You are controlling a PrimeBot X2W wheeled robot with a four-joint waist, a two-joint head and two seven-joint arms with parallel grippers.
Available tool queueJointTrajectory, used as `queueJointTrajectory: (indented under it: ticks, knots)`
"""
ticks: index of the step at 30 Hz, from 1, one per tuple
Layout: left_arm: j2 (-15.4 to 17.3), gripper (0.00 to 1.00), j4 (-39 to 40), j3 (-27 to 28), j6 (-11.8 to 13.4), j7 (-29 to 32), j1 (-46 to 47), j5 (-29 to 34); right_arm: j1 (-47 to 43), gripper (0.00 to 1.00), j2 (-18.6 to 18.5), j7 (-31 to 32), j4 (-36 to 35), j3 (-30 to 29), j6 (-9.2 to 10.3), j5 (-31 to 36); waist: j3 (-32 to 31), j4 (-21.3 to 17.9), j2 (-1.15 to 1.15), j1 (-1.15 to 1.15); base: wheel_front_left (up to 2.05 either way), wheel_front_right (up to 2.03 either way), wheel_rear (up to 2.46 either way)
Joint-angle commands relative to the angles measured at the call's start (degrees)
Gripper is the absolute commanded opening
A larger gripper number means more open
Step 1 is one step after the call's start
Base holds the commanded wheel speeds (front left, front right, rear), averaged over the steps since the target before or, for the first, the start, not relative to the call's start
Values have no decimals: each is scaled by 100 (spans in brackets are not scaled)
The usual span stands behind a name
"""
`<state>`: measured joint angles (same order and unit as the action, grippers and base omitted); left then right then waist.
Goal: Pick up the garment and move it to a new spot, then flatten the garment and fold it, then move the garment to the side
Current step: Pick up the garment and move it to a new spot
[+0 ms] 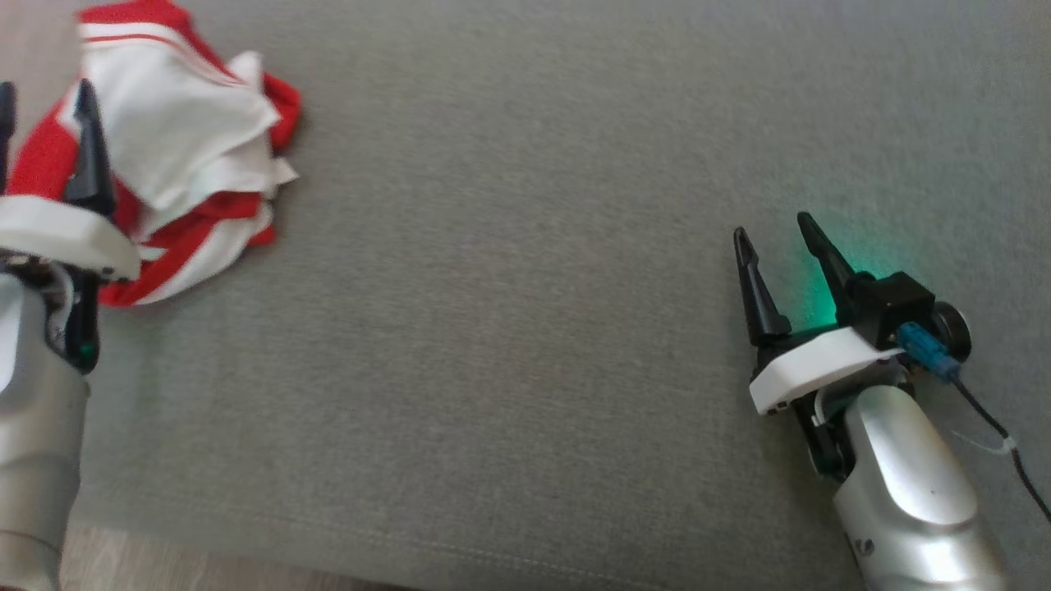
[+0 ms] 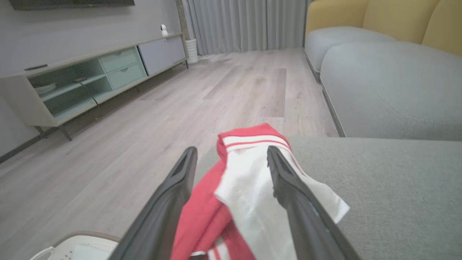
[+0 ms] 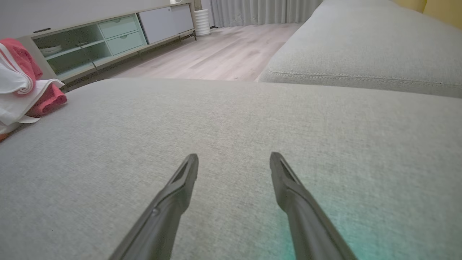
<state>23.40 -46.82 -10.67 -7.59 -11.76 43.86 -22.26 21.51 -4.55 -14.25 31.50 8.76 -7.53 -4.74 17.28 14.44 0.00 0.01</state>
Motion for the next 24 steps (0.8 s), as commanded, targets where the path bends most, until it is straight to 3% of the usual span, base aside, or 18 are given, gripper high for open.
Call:
queueJointTrajectory:
  ticks: [1, 5, 8, 9, 10, 11, 17, 24]
  knots:
    - [383, 100, 30, -54, 11, 103, 286, -271, 160, 100, -3, -74, -181, 113, 4, 48, 332, -285, 0, -1, 0, 0, 0]
    - [627, 100, -395, -333, 11, 332, 495, -787, 212, 100, -3, -74, -230, 110, 4, 63, 517, -448, 0, -1, 0, 0, 0]
    - [636, 100, -740, -574, 11, 489, 556, -1072, 221, 100, 18, -74, -265, 114, 4, 63, 581, -531, 0, -1, 0, 0, 0]
    - [616, 60, -773, -659, 11, 512, 561, -1148, 221, 100, 21, -74, -260, 111, 4, 56, 587, -540, 0, -1, 0, 0, 0]
    - [587, 8, -796, -732, 10, 546, 562, -1249, 221, 100, 25, -74, -250, 107, 4, 48, 583, -545, 0, -1, 0, 0, 0]
    - [584, 0, -828, -794, 10, 553, 566, -1319, 222, 100, 31, -74, -238, 108, 4, 44, 564, -549, 0, -1, 0, 0, 0]
    - [731, 0, -879, -1129, 10, 158, 799, -1396, 215, 100, 86, -74, -212, 133, 4, -49, 288, -562, 0, -1, 0, 0, 0]
    - [843, 0, -226, -1663, 10, -237, 1357, -1204, 29, 100, 145, -74, -262, 114, 4, -231, -334, -689, 0, -1, 0, 0, 0]
